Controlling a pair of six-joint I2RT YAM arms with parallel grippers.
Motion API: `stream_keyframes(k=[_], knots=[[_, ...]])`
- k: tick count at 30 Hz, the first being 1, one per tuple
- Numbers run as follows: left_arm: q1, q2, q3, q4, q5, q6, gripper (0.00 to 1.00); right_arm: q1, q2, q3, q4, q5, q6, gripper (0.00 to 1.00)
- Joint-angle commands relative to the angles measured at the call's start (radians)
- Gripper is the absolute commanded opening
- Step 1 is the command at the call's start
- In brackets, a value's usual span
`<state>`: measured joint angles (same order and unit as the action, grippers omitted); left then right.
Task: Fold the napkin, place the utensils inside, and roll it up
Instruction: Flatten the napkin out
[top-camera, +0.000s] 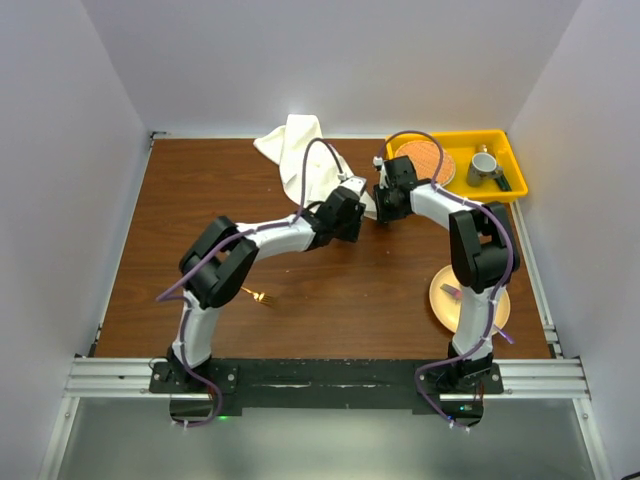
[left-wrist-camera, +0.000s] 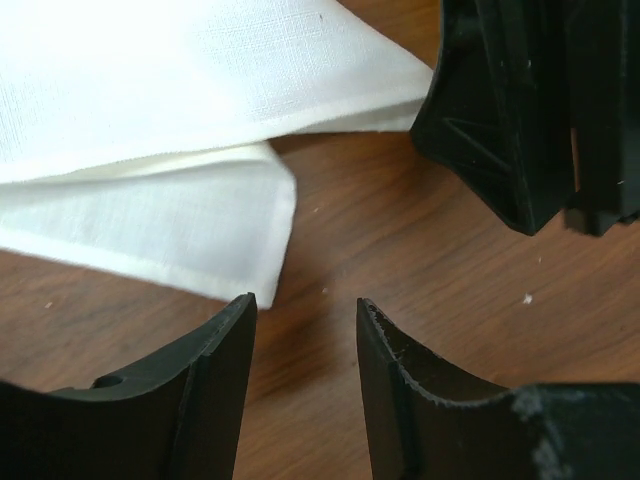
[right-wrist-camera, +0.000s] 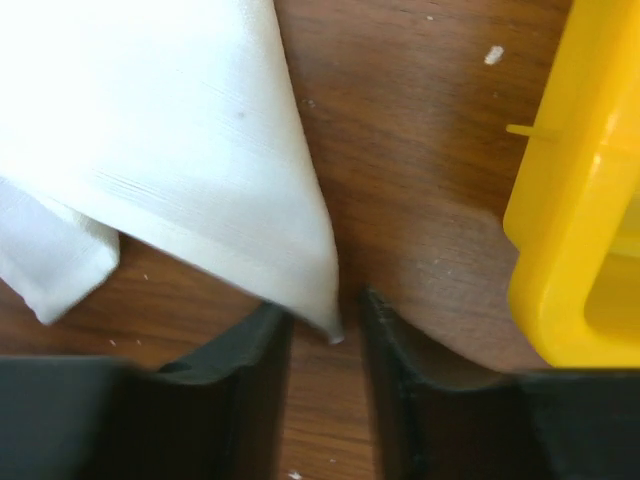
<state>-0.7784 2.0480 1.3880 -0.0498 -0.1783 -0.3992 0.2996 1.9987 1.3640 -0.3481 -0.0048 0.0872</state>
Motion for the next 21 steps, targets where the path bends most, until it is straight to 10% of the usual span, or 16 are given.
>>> stream_keyframes(k=[1, 12, 21], knots=[[-0.002, 0.061, 0.077, 0.010, -0.104, 0.054, 0.49, -0.005, -0.009, 0.026, 0.044, 0.012, -0.009, 0.26], [-0.024, 0.187, 0.178, -0.082, -0.225, 0.100, 0.49, -0.045, -0.063, 0.018, 0.032, -0.044, 0.013, 0.08], [0.024, 0.122, 0.186, -0.243, -0.305, 0.091, 0.00, -0.048, -0.109, 0.098, -0.046, -0.028, -0.010, 0.00]])
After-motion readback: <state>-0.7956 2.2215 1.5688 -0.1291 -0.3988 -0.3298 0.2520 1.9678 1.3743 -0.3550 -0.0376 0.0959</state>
